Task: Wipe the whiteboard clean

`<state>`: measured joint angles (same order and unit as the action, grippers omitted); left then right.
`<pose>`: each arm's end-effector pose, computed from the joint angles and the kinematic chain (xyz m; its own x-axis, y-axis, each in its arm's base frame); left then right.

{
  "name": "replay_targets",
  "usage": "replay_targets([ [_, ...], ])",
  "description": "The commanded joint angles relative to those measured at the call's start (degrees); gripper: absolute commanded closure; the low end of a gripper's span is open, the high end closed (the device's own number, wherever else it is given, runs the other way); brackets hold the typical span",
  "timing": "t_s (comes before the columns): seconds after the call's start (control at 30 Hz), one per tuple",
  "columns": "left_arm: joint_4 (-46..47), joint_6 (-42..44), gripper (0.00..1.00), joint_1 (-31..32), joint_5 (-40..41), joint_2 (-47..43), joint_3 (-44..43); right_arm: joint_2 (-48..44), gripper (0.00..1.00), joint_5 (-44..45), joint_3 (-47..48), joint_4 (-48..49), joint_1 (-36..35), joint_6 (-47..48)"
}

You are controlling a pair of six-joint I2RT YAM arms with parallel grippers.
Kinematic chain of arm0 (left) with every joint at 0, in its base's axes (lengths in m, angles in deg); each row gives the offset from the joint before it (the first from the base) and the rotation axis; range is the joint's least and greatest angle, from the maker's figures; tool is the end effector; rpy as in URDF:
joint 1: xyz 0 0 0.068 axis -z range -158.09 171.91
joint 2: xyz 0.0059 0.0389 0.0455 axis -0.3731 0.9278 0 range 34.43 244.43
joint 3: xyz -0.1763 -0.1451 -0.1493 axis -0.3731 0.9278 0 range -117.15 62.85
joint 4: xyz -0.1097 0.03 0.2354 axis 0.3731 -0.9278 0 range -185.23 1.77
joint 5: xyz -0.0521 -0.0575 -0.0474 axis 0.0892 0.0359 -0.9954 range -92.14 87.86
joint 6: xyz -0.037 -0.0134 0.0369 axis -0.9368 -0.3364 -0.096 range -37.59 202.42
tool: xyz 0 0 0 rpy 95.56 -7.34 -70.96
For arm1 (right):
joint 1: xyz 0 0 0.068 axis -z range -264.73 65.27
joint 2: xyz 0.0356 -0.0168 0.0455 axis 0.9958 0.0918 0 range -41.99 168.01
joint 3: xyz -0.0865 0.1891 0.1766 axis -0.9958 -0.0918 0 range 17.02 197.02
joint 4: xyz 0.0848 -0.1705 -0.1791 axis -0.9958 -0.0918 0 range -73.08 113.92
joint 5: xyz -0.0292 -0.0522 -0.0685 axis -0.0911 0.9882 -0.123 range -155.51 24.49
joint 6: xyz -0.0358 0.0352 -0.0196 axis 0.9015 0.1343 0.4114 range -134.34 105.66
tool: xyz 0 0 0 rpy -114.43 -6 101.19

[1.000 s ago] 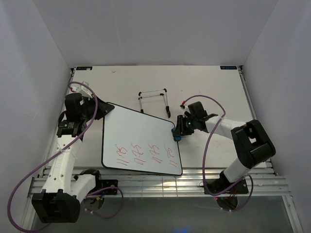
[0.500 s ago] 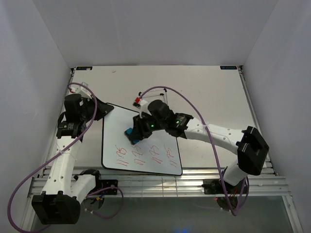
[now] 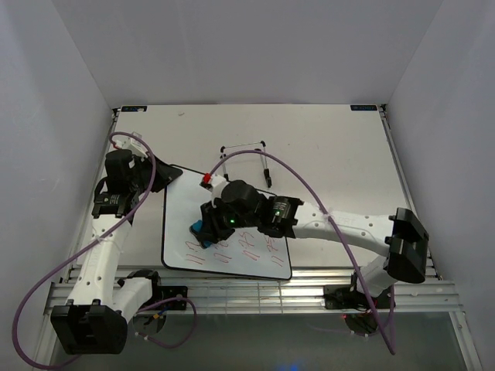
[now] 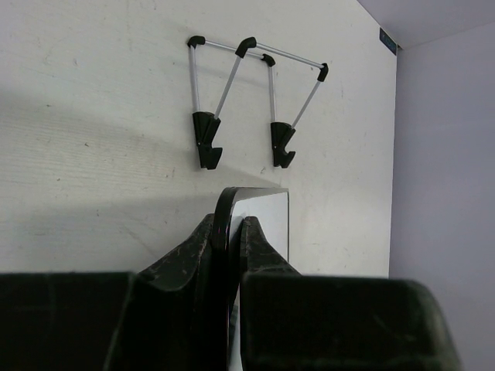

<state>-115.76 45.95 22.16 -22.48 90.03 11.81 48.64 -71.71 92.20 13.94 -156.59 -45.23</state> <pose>0.2107 -0.0134 0.3145 -0.6046 -0.5547 -0.5716 -0.0755 0.7544 -0.6521 0.1127 0.3564 0.3231 -0.6154 -0.2389 -0.7511 -0.7681 0.3957 0.5034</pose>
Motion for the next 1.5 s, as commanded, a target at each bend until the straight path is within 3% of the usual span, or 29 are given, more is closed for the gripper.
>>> replay_targets([
  [0.0,-3.23,10.1,1.0,0.72,11.11,1.01,0.42,-6.14,0.87,9.35,-13.33,-7.34,0.92,-1.97],
  [0.1,-3.23,10.01,1.0,0.72,11.2,0.75,0.16,-10.98,0.87,10.59,-23.54,-7.25,3.12,-3.99],
  [0.23,-3.23,10.01,1.0,0.72,10.94,0.66,0.07,-13.81,0.87,9.72,-27.02,-7.68,4.71,-4.88],
  [0.4,-2.97,9.75,1.0,0.72,10.84,0.48,0.33,-9.88,0.87,4.46,-16.93,-8.22,2.43,-1.64],
  [0.6,-3.06,9.84,1.0,0.72,11.11,-0.22,0.68,-0.12,0.87,-4.87,2.41,-6.63,-2.05,1.45],
  [0.73,-3.32,9.93,1.0,0.72,10.93,-0.14,0.42,3.67,0.87,-3.83,9.02,-8.91,-1.8,4.08],
  [0.83,-3.5,10.01,1.0,0.72,10.93,-0.13,0.07,3.33,0.87,-3.48,4.38,-9.01,0.92,3.83],
  [1.13,-3.41,9.84,1.0,0.72,10.76,-0.22,0.07,-9.58,0.87,3.29,-29.72,-8.48,12.96,0.93],
  [1.3,-3.15,9.66,1.0,0.72,10.76,-0.31,0.42,-14.87,0.87,5.06,-32.55,-10.33,13.93,-0.39],
  [1.47,-3.23,9.75,1.0,0.72,10.93,-0.66,0.42,-14.43,0.87,-7.59,-27.47,0.45,11.23,-1.18],
])
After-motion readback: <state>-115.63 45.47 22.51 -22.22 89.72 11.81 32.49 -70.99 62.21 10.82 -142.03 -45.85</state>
